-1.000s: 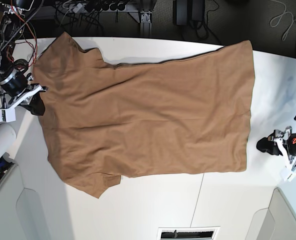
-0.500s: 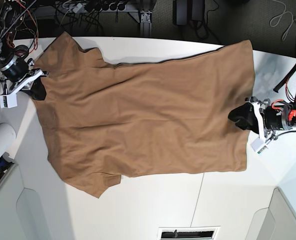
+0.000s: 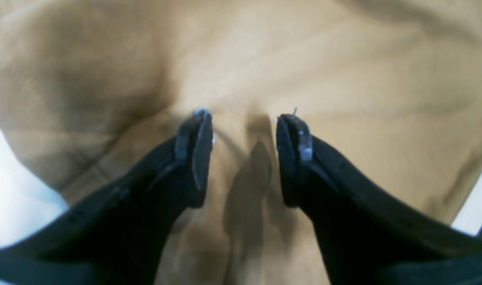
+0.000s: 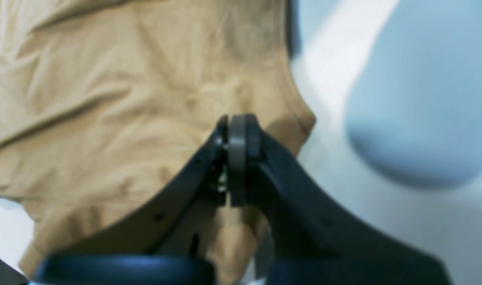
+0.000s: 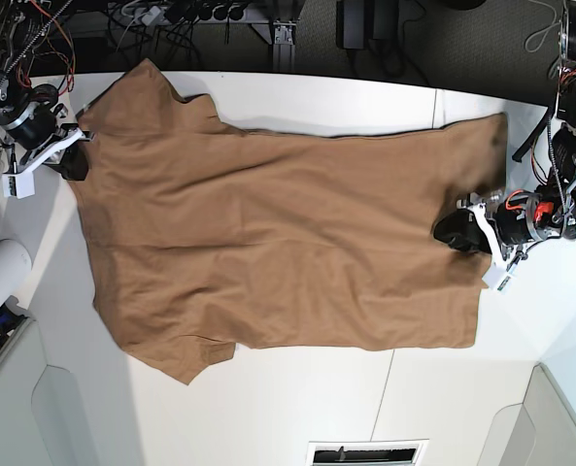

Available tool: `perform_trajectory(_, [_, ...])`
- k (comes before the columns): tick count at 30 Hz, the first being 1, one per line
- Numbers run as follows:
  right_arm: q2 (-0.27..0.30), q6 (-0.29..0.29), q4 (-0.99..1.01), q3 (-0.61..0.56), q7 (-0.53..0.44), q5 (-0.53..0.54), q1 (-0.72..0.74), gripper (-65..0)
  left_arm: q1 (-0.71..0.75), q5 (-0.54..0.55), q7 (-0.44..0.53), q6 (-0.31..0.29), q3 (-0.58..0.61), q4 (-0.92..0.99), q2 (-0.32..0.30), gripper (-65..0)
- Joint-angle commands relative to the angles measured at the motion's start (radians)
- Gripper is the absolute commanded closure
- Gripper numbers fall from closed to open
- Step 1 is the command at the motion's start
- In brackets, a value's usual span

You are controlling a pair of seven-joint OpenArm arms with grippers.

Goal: Layout the t-shirt on the table in an organized manner, then fold the t-shirt properly
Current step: 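Release the shirt and move both grippers to the shirt's side edge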

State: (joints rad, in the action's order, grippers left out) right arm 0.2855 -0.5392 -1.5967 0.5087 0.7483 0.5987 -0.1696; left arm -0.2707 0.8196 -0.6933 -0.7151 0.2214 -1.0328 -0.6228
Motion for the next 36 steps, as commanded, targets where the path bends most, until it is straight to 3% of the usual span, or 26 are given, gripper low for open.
perform_trajectory(1, [0.016, -0.008, -0.016, 0.005, -0.029, 0.035, 0.011, 0.0, -0.036, -0.032, -0.022, 0.017, -0.001, 0.016, -0.008, -30.0])
perform_trajectory(5, [0.017, -0.008, -0.018, 0.005, -0.006, 0.082, 0.011, 0.0, -0.085, 0.014, -0.063, 0.017, -0.001, 0.031, -0.017, -30.0])
perform_trajectory(10, [0.017, -0.027, -0.042, 0.041, 0.063, 0.134, 0.005, 0.0, -0.088, 0.232, -0.181, 0.017, -0.002, -0.016, -0.093, -30.0])
perform_trajectory(16, [0.017, -0.042, -0.119, 0.154, 0.122, 0.216, -0.08, 0.0, 0.032, 0.262, -0.201, 0.017, -0.002, -0.181, -0.23, -30.0])
perform_trajectory(19, [0.017, -0.042, -0.132, 0.179, 0.16, 0.248, -0.123, 0.0, 0.115, 0.265, -0.202, 0.017, -0.023, -0.254, -0.267, -30.0])
perform_trajectory(24, [0.017, -0.041, -0.132, 0.179, 0.177, 0.281, -0.21, 0.0, 0.285, 0.331, -0.242, 0.017, -0.209, -0.337, -0.272, -30.0])
perform_trajectory(28, [0.017, -0.041, -0.132, 0.179, 0.177, 0.304, -0.259, -13.1, 0.418, 0.354, -0.246, 0.017, -0.383, -0.345, -0.272, -30.0])
perform_trajectory(30, [0.017, -0.041, -0.132, 0.179, 0.184, 0.303, -0.26, -15.9, 0.475, 0.366, -0.246, 0.017, -0.453, -0.345, -0.271, -30.0])
perform_trajectory(36, [0.017, -0.041, -0.132, 0.176, 0.191, 0.303, -0.257, -16.8, 0.636, 0.366, -0.246, 0.017, -0.578, -0.345, -0.212, -30.1])
